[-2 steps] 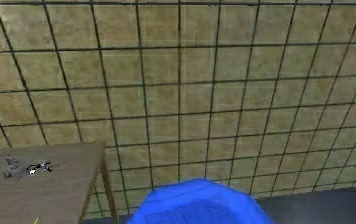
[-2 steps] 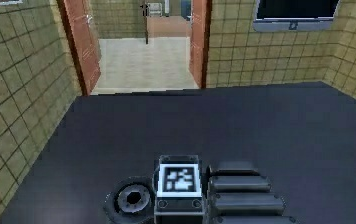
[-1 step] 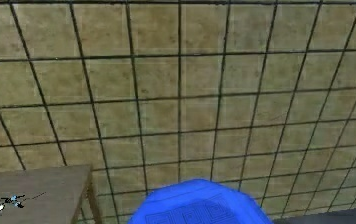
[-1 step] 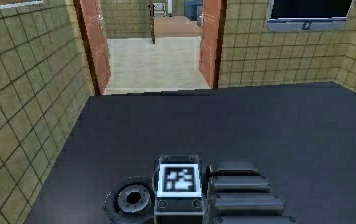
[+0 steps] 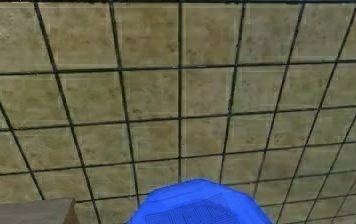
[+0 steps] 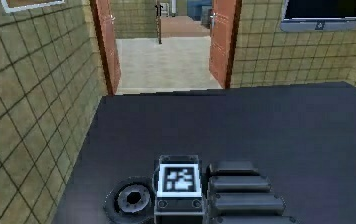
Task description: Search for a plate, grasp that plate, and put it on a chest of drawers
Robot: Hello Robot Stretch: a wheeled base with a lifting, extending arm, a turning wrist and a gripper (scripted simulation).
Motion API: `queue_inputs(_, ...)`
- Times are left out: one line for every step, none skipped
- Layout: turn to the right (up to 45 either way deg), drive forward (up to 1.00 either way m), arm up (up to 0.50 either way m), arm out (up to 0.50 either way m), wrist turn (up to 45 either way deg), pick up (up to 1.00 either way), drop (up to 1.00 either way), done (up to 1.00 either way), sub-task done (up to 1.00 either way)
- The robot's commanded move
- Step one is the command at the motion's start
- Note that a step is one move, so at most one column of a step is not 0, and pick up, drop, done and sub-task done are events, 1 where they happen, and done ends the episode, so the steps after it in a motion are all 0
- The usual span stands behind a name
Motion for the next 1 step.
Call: queue_inputs(45.0,0.00,0.00,0.00,0.0,0.00,0.00,0.00,0.00)
